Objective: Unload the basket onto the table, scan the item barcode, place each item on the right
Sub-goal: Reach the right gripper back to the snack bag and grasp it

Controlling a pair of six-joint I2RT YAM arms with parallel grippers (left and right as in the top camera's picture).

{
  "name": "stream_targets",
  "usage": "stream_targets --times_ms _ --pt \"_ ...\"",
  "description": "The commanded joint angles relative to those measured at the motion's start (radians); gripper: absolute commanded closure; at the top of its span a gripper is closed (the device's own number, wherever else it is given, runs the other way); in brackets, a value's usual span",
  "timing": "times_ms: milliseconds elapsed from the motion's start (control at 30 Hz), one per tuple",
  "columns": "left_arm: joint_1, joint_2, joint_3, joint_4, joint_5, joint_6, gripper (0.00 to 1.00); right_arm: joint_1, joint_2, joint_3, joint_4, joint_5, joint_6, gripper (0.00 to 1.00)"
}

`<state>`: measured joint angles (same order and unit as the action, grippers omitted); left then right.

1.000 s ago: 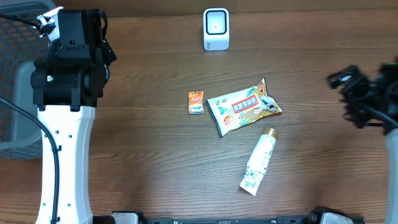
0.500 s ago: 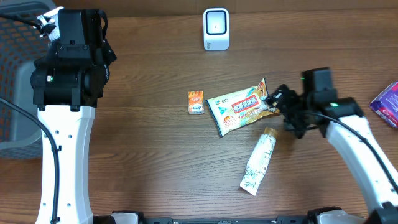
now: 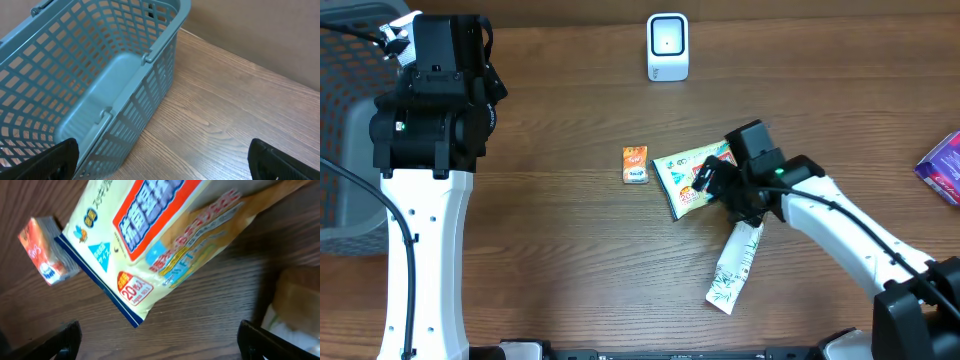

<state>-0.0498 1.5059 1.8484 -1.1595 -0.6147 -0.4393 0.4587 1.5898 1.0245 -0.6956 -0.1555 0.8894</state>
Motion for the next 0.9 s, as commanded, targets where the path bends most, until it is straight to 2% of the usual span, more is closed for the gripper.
stream_targets --times_ms 0,300,467,600,700,867 --pt "0.006 0.005 0.010 0.000 -0.013 -0.006 0.00 0.031 0.013 -0.003 0.014 0.076 0.053 0.00" --pt "0.006 0.005 0.010 0.000 -0.013 -0.006 0.00 0.091 0.179 -0.002 0.212 0.057 0.152 0.01" --pt "0.006 0.005 0.010 0.000 -0.013 -0.006 0.00 0.092 0.208 -0.002 0.232 0.058 0.189 0.19" --pt "0.006 0.005 0.010 0.000 -0.013 -0.006 0.00 0.092 0.208 -0.003 0.227 0.076 0.188 0.22" --pt "0.006 0.005 0.010 0.000 -0.013 -0.006 0.00 0.092 0.208 -0.003 0.227 0.094 0.188 0.33" --pt "0.006 0.005 0.010 0.000 -0.013 -0.006 0.00 0.092 0.209 -0.003 0.227 0.110 0.188 0.39"
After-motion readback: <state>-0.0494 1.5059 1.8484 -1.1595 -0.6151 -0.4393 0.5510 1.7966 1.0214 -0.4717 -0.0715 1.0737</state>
